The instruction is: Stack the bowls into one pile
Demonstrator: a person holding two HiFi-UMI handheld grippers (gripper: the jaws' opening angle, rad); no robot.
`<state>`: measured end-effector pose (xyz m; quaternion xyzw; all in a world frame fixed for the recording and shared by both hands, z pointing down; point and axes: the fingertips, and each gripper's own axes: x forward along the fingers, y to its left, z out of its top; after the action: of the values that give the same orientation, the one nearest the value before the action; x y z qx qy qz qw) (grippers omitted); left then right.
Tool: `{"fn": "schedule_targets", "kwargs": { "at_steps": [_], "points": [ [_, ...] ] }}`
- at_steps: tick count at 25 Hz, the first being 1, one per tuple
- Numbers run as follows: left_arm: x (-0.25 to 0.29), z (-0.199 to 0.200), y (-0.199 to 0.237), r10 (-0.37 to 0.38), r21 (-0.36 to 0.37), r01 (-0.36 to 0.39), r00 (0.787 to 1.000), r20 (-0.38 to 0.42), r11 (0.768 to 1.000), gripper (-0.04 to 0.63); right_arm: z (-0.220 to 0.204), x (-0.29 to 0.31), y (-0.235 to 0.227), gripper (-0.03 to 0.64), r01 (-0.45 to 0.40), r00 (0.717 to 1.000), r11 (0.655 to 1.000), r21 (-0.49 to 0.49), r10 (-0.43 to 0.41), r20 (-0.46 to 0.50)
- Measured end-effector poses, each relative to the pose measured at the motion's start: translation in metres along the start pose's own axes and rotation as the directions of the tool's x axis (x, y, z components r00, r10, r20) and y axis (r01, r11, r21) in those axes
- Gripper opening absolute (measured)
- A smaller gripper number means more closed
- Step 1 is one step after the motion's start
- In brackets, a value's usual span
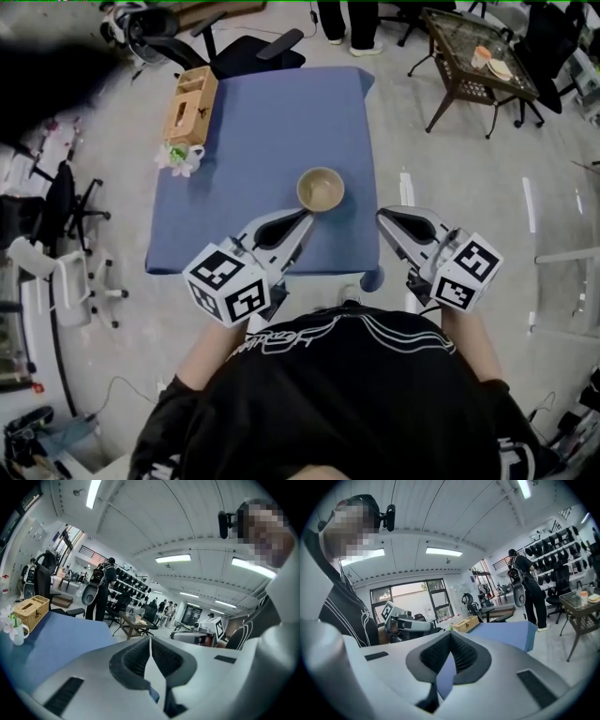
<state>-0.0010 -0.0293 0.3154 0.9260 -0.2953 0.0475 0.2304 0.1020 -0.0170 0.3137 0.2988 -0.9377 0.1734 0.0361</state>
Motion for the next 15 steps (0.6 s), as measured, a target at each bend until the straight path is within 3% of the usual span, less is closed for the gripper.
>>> {"fn": "schedule_targets", "kwargs": {
  "at_steps": [5, 15],
  "points": [
    [-0.012, -0.003, -0.008, -0.049, 0.015, 0.049, 0.999, 0.0, 0.999, 0.034, -0.003, 0.003, 0.017, 0.026, 0.013, 1.0, 1.0, -0.028, -0.013, 0.004],
    [-0.018, -0.017, -0.009, -0.03, 0.075, 0.032, 0.999, -0.031, 0.997, 0.034, -0.015, 0.003, 0.023, 0.026, 0.049, 0.999, 0.999, -0.011, -0.048, 0.024]
  ]
}}
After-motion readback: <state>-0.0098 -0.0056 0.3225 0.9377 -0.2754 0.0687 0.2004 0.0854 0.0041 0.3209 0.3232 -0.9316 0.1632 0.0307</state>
